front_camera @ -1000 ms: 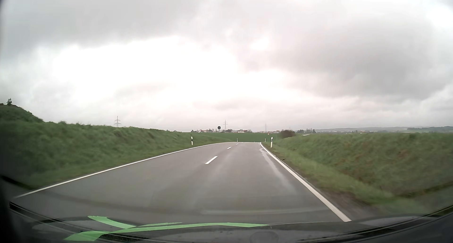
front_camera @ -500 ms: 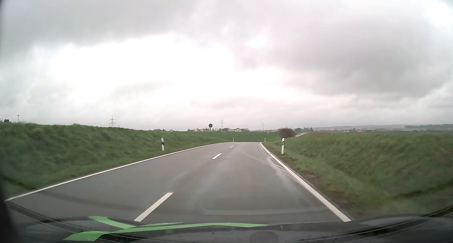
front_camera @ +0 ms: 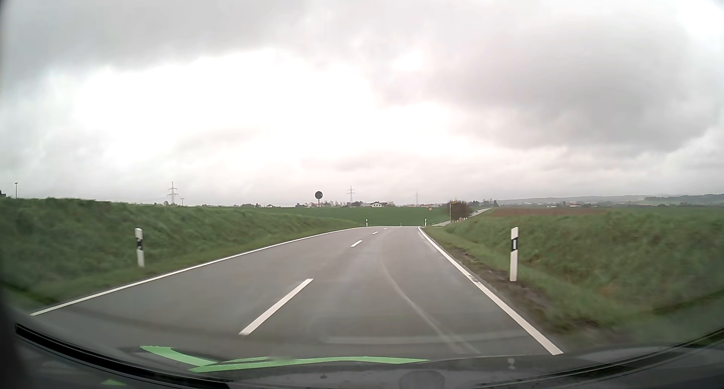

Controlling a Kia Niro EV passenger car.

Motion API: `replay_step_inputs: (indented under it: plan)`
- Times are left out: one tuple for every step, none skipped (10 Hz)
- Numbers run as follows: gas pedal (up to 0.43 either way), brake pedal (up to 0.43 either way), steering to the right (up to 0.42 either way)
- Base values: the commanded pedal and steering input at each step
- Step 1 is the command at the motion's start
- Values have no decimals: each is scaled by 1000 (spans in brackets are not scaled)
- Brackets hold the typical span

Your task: Follow the waypoints while adhering to traffic rules and regulations

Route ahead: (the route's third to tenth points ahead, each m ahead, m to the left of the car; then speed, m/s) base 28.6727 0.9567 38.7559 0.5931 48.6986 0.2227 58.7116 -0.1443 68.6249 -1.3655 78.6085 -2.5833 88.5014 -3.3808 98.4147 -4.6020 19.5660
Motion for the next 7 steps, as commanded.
replay_step_inputs:
  plan:
    - [0,0,1]
    - [0,0,1]
    - [0,0,2]
    - [0,0,3]
    - [0,0,3]
    - [0,0,3]
    - [0,0,3]
